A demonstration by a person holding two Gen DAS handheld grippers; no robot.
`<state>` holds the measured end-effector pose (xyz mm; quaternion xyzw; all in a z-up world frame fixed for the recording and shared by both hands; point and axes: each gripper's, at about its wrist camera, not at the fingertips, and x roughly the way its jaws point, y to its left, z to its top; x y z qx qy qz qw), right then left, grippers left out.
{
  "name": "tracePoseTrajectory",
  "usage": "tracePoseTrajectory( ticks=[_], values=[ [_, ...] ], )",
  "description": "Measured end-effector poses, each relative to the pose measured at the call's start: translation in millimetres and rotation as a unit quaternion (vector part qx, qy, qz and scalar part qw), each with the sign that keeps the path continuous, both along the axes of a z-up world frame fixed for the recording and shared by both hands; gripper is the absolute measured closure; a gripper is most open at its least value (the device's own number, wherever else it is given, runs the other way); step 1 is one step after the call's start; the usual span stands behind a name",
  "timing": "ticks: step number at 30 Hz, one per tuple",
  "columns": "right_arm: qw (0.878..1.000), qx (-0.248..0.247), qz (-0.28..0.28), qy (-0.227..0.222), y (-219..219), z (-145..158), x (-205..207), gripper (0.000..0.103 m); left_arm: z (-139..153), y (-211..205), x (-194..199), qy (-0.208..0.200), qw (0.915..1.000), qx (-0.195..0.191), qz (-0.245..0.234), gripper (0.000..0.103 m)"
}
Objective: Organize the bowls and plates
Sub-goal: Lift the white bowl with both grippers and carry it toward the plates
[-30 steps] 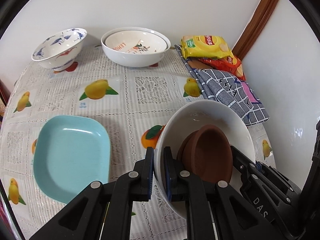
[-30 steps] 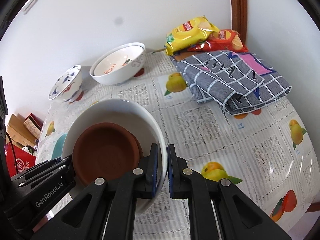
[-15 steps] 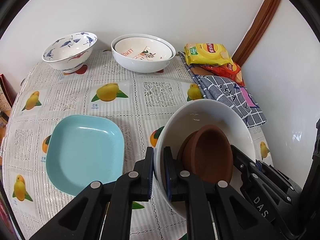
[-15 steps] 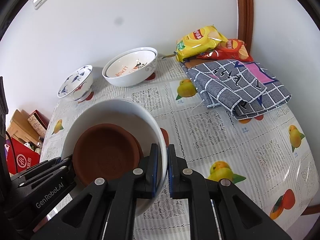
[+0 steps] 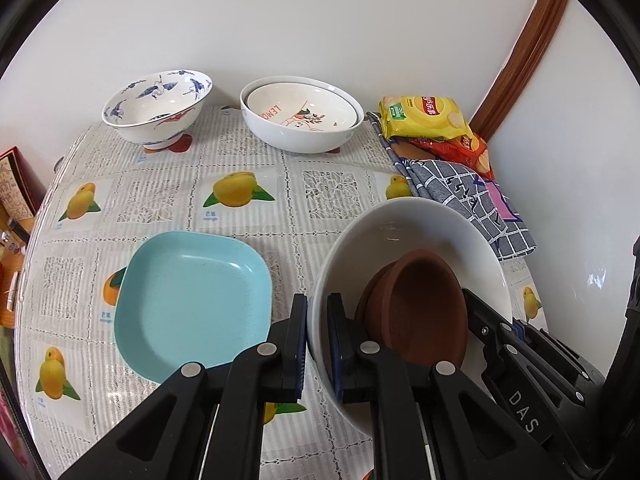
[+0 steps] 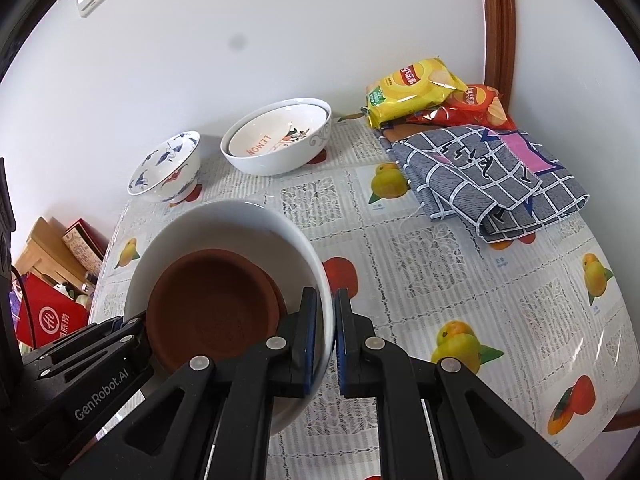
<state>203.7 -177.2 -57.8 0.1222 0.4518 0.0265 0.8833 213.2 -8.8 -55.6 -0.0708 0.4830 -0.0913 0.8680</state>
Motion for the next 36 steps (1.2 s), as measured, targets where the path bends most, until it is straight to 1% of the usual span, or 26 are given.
tracePoseTrajectory(
  ticks=[20, 36],
  values=[
    [1.0, 0.002, 0.013, -0.005, 18, 1, 1, 0.094, 6, 20, -2, -0.003, 0.9999, 0.0, 0.015, 0.093],
    [1.0, -0.001, 0.025, -0.006, 39, 1, 0, 0.094, 5, 41, -5, -0.003, 0.9996, -0.005, 0.028, 0.093]
  ],
)
